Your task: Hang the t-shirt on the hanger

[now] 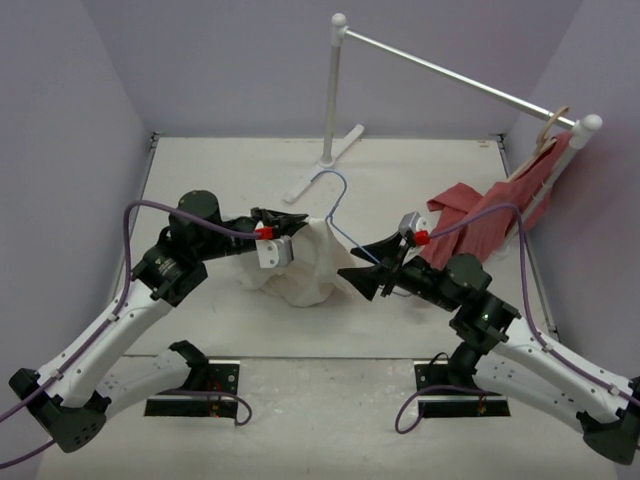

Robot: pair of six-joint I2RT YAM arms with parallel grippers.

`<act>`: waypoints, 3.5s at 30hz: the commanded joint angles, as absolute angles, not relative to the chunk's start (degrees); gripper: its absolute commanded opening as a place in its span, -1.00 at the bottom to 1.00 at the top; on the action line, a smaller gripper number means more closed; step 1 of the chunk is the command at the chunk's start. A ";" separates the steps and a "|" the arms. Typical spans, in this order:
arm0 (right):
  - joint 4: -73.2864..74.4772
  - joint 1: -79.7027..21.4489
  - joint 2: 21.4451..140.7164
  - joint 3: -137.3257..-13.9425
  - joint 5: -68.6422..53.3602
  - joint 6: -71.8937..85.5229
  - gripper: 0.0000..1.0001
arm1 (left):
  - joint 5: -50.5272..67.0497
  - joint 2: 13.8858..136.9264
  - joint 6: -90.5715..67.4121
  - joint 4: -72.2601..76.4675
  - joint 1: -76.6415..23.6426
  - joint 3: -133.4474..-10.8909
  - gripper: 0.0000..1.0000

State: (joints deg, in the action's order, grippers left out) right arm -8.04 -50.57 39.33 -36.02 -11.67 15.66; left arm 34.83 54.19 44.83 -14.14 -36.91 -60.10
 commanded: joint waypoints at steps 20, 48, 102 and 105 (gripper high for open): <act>21.13 -48.08 28.85 -42.29 19.33 39.64 0.36 | 16.09 51.86 47.21 -10.47 -37.09 -60.55 -1.00; 0.44 -52.12 59.91 -39.62 8.83 40.15 -0.41 | 19.01 53.13 39.45 -10.02 -37.09 -64.35 -1.00; 24.51 -26.10 42.36 -57.20 12.13 30.50 -1.00 | 16.53 49.48 50.00 -5.98 -37.00 -55.02 -1.00; 26.38 -26.14 43.49 -61.59 11.52 29.13 -1.00 | 16.69 49.82 49.99 -6.71 -37.00 -55.86 -1.00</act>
